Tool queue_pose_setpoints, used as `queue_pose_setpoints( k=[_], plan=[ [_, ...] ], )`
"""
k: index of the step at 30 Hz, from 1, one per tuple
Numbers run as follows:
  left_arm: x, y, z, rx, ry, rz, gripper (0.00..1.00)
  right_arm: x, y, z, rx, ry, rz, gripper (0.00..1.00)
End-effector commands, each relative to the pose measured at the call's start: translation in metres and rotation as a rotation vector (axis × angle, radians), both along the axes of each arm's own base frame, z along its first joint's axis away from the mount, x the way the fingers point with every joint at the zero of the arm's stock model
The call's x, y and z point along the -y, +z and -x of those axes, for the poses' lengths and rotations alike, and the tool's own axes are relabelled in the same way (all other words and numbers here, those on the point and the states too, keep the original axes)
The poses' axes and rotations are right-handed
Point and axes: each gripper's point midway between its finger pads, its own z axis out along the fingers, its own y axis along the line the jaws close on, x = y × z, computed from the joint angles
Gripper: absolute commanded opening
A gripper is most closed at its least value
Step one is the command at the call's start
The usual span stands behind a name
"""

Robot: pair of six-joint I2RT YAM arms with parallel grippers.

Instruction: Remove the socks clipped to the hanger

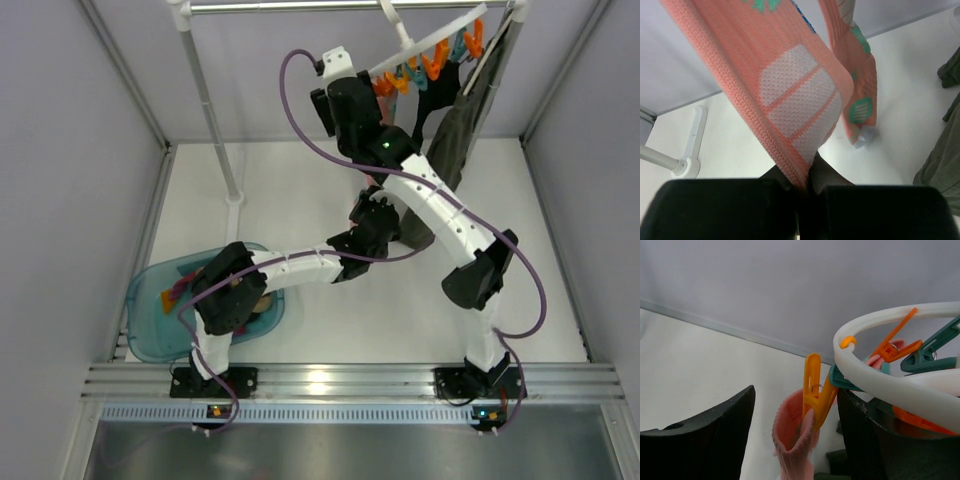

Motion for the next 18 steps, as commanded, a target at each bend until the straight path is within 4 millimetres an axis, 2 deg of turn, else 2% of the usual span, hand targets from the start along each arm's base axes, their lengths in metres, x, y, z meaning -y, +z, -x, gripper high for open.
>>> queue_pose_setpoints(
  k=[1,4,5,11,15,18],
  plan=[
    [0.001,0.034,0.011,0.042,-0.028,0.093,0.0,0.015,0.023,-0.016,0.101,-0.096,-0.018,0.64],
    [0.0,0.039,0.012,0.048,-0.022,0.1,0.0,0.022,0.019,-0.017,0.116,-0.15,0.0,0.62],
    [0.0,0.039,0.012,0.048,-0.021,0.1,0.0,0.024,0.027,-0.017,0.142,-0.167,-0.021,0.62],
    [0.002,0.036,0.011,0.045,-0.02,0.11,0.0,0.03,0.031,-0.023,0.189,-0.236,-0.013,0.58],
    [0.005,0.032,0.011,0.039,-0.03,0.119,0.0,0.035,0.032,-0.028,0.218,-0.293,0.0,0.46],
    [0.008,0.029,0.011,0.034,-0.04,0.124,0.0,0.034,0.027,-0.031,0.218,-0.303,0.026,0.41]
  ],
)
